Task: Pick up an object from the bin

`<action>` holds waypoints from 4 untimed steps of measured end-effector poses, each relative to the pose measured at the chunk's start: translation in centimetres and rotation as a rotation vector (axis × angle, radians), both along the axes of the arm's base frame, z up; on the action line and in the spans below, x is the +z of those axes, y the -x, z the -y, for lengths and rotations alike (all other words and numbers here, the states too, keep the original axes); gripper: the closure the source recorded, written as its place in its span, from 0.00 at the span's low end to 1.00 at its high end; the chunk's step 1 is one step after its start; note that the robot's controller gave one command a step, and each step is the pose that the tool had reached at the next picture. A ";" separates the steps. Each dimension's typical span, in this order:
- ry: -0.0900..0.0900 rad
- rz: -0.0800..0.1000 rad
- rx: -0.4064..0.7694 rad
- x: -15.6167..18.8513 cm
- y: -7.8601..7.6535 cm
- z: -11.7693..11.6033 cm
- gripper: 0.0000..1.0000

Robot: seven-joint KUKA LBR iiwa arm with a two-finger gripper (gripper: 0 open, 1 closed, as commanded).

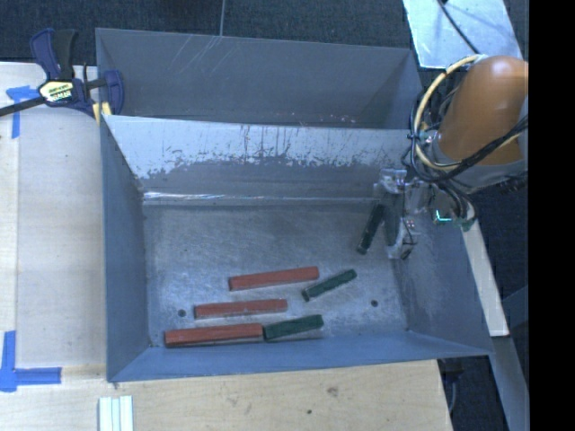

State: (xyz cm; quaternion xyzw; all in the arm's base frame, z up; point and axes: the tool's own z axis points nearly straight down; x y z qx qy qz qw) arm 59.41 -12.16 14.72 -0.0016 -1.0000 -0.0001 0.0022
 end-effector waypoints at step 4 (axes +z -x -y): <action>-0.006 0.012 1.226 -6.3 -2.2 0.4 0.00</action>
Offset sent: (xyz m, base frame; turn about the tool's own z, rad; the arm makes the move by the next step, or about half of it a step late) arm 0.0338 -0.0052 -0.0772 -0.2577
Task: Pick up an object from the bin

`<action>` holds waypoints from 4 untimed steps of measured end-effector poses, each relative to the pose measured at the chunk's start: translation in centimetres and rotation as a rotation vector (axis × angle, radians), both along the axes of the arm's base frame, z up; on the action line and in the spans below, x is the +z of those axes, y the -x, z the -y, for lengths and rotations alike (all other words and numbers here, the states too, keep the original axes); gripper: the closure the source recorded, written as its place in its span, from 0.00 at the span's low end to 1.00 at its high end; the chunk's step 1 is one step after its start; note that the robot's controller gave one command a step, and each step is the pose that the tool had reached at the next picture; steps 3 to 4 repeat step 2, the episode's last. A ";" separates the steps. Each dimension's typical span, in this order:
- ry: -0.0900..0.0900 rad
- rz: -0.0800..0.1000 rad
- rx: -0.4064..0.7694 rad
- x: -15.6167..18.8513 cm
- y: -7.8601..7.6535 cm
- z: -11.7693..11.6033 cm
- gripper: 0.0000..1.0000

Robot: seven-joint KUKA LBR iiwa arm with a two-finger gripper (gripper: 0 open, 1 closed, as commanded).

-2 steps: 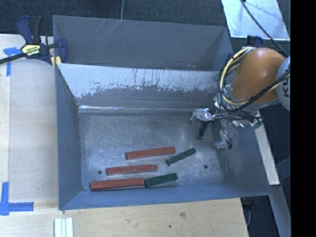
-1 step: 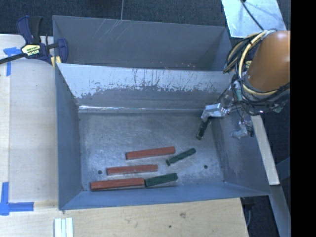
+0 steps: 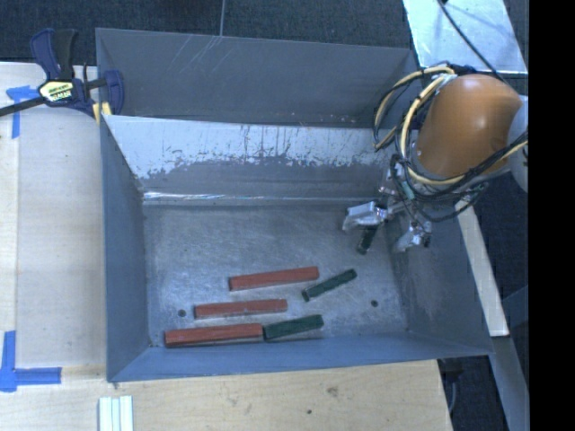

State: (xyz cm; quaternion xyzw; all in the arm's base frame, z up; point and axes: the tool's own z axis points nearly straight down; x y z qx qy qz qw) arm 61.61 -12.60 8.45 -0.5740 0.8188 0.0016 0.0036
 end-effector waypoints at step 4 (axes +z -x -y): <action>0.008 0.008 0.035 17.4 1.4 -0.6 1.00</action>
Offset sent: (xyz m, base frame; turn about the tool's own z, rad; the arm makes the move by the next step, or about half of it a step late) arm 0.0000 0.0000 0.0000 0.0000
